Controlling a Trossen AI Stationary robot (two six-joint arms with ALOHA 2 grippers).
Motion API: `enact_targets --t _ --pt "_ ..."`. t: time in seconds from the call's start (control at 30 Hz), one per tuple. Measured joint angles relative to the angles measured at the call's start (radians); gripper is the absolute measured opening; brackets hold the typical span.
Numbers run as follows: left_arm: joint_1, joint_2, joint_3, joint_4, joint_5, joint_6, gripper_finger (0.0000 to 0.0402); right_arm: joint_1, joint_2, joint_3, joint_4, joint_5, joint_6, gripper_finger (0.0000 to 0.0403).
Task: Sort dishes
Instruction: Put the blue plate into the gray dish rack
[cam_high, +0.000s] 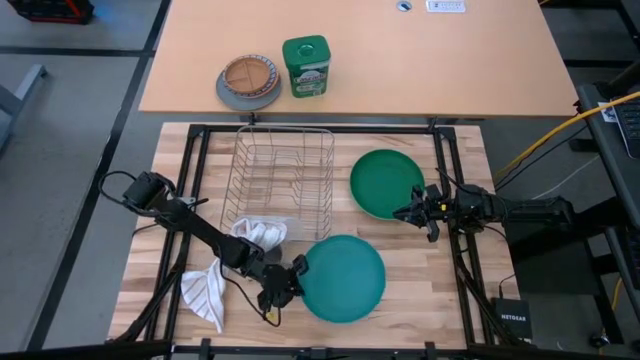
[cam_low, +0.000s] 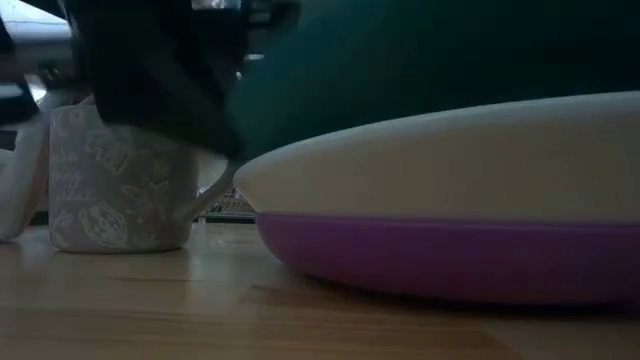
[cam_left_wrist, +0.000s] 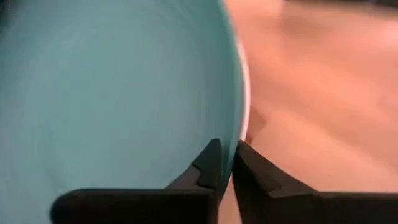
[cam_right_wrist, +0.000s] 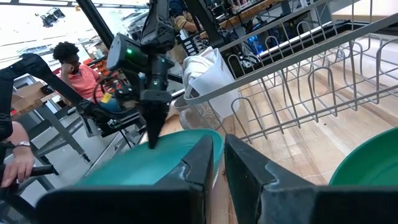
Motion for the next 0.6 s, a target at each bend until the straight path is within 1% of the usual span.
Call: enact_targets --t 0.13,0.23,0.33,0.5,0.6 --pt "0.001 0.0 0.0 0.082 -0.008 -0.064 0.0012 0.0 0.0 0.0 0.001 0.0 0.0 0.0046" --pt "0.003 -0.001 0.0 0.166 -0.016 -0.123 0.0005 0.0 0.0 0.0 0.007 0.0 0.0 0.0046" --pt "0.008 -0.003 0.0 0.23 -0.017 -0.19 0.0004 0.0 0.0 0.0 0.045 0.0 -0.012 0.0046" --pt "0.016 -0.003 0.0 0.345 -0.02 -0.299 0.0003 0.0 0.0 0.008 0.205 -0.001 -0.132 0.0046" --pt "0.017 -0.003 -0.001 0.426 -0.026 -0.327 0.0002 0.0 0.001 0.046 0.235 0.0 -0.231 0.0046"
